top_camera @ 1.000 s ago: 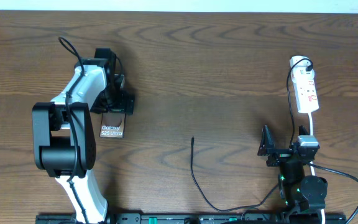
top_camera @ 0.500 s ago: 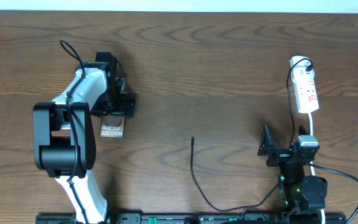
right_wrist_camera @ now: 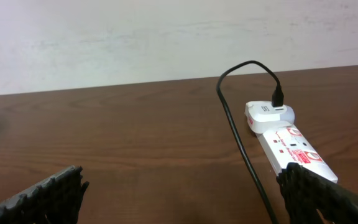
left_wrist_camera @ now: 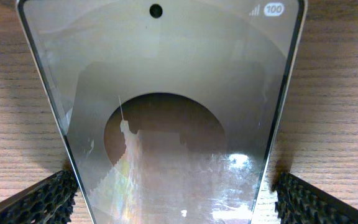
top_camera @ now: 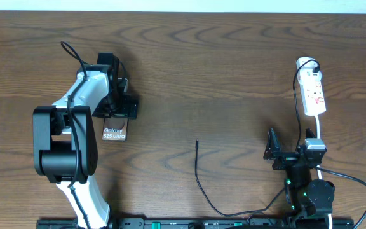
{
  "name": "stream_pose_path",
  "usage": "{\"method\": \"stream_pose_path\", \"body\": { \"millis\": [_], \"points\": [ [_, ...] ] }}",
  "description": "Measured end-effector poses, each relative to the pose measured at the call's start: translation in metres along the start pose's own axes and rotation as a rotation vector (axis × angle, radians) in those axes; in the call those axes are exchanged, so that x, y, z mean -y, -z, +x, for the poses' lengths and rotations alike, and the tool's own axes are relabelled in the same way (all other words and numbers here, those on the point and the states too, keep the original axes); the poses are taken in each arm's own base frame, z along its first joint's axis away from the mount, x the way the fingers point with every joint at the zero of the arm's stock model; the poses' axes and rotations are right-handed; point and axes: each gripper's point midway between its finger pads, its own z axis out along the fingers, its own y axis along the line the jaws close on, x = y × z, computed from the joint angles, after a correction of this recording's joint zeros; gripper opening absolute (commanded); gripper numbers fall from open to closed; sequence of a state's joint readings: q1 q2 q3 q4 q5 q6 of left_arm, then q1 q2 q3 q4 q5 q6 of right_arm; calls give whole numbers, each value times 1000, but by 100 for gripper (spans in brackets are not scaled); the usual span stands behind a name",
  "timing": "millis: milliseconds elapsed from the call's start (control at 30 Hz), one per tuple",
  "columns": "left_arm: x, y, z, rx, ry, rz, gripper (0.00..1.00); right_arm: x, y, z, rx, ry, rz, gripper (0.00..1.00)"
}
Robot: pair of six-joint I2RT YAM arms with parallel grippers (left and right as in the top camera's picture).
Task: Plug charger to phone and switch on socket
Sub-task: 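Lower the left gripper and close it on the phone's sides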
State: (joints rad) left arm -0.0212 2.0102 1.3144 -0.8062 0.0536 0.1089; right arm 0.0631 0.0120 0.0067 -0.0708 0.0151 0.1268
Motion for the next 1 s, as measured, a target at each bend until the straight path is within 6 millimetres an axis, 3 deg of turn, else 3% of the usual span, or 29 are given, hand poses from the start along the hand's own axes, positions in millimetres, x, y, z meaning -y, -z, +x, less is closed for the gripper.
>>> {"method": "stream_pose_path", "body": {
  "millis": [633,1000],
  "points": [
    [0,0,0,4,0,0,100,0,0,0,0,0,-1,99],
    [0,0,0,6,0,0,93,0,0,0,0,0,0,99]
  ]
}}
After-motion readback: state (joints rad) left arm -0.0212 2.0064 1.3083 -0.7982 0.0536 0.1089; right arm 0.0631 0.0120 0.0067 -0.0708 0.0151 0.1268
